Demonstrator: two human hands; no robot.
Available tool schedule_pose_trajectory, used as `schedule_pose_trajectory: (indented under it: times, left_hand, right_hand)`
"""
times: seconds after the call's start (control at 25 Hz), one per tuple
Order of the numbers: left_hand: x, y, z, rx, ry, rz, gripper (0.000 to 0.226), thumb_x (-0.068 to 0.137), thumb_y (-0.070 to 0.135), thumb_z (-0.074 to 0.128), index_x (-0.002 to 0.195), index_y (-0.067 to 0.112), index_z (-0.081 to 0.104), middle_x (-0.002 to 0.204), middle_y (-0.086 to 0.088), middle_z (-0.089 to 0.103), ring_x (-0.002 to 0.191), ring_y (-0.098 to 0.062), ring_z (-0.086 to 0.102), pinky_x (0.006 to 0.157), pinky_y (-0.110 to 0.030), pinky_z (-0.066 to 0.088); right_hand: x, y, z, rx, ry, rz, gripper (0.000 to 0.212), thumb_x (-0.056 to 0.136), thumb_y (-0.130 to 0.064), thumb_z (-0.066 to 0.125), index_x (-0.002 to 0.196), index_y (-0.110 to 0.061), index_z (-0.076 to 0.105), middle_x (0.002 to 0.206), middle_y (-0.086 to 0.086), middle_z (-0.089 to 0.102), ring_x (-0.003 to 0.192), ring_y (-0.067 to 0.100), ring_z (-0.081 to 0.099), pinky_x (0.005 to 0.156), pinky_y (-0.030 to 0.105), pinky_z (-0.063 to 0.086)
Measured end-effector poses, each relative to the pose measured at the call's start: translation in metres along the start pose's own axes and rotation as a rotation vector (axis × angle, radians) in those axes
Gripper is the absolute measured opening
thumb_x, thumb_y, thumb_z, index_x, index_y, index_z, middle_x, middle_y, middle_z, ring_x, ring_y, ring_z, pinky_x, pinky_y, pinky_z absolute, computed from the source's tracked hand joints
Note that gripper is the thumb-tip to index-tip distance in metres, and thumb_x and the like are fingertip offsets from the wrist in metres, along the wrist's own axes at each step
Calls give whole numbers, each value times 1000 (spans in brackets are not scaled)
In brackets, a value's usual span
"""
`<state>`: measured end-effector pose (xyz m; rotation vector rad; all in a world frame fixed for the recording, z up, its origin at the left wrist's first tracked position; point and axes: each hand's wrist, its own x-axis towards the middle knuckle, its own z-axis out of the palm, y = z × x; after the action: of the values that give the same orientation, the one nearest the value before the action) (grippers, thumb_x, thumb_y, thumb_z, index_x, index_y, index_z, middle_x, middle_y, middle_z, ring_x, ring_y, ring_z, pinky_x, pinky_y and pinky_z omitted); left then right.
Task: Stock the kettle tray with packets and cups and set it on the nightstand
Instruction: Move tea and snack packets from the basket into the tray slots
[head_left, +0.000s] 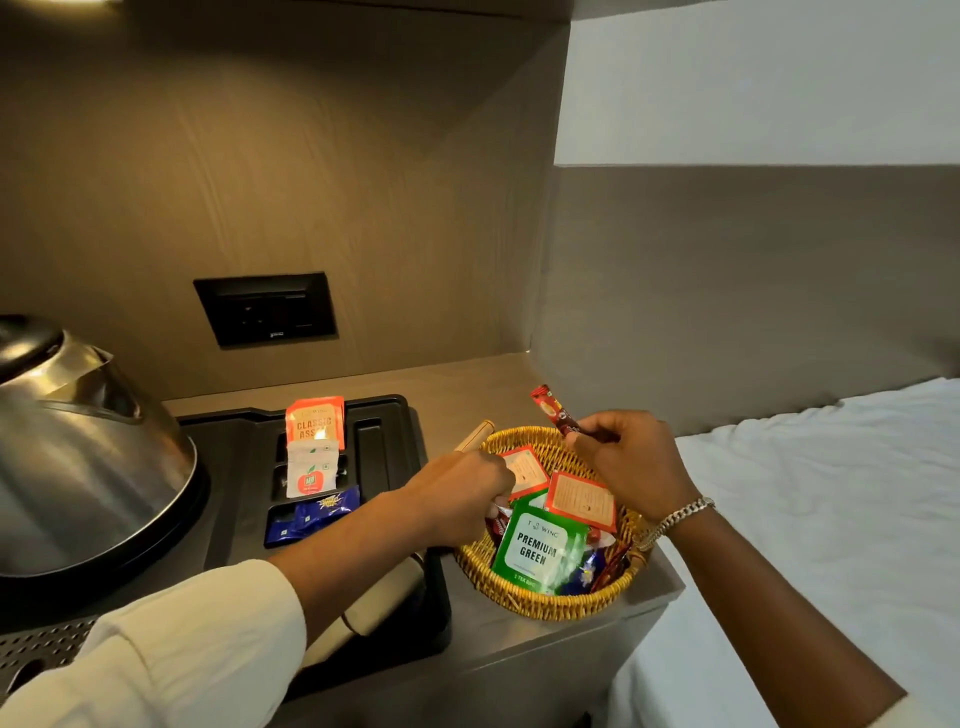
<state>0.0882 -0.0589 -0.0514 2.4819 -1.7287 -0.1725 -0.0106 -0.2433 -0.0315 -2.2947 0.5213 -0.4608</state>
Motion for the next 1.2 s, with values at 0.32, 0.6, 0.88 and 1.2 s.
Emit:
schedule_pose_trajectory:
  times: [0.32, 0.6, 0.88, 1.2]
  left_hand:
    - [-22, -2, -5, -689, 248, -166, 19, 88, 1, 56, 97, 17, 56, 95, -5, 64, 83, -17, 66, 64, -34, 60]
    - [-69, -44, -1, -691, 755, -135, 52, 84, -1, 63, 128, 26, 53, 106, 10, 66, 98, 0, 63, 81, -18, 54]
    - [-95, -116, 7, -436, 478, -381, 81, 77, -10, 54, 144, 29, 30, 130, -11, 61, 114, -24, 59, 88, -40, 54]
    - [-107, -112, -7, -547, 506, -354, 72, 80, -13, 50, 140, 26, 44, 122, -21, 63, 109, -30, 59, 82, -35, 53]
  right_hand:
    - [-8, -32, 0, 146, 98, 74, 7, 85, -24, 69, 80, -27, 73, 67, -1, 72, 67, 23, 69, 67, 42, 58]
    - [-19, -70, 33, 424, -37, 126, 10, 83, -11, 70, 88, -19, 73, 60, 1, 72, 51, 7, 64, 49, 21, 54]
    - [-36, -111, 123, 365, -245, 190, 16, 80, -11, 73, 90, -16, 62, 66, 11, 73, 52, 16, 68, 50, 28, 58]
    - [-24, -116, 166, 28, -66, 113, 12, 81, -19, 71, 71, -20, 63, 69, 3, 71, 67, 18, 69, 67, 37, 60]
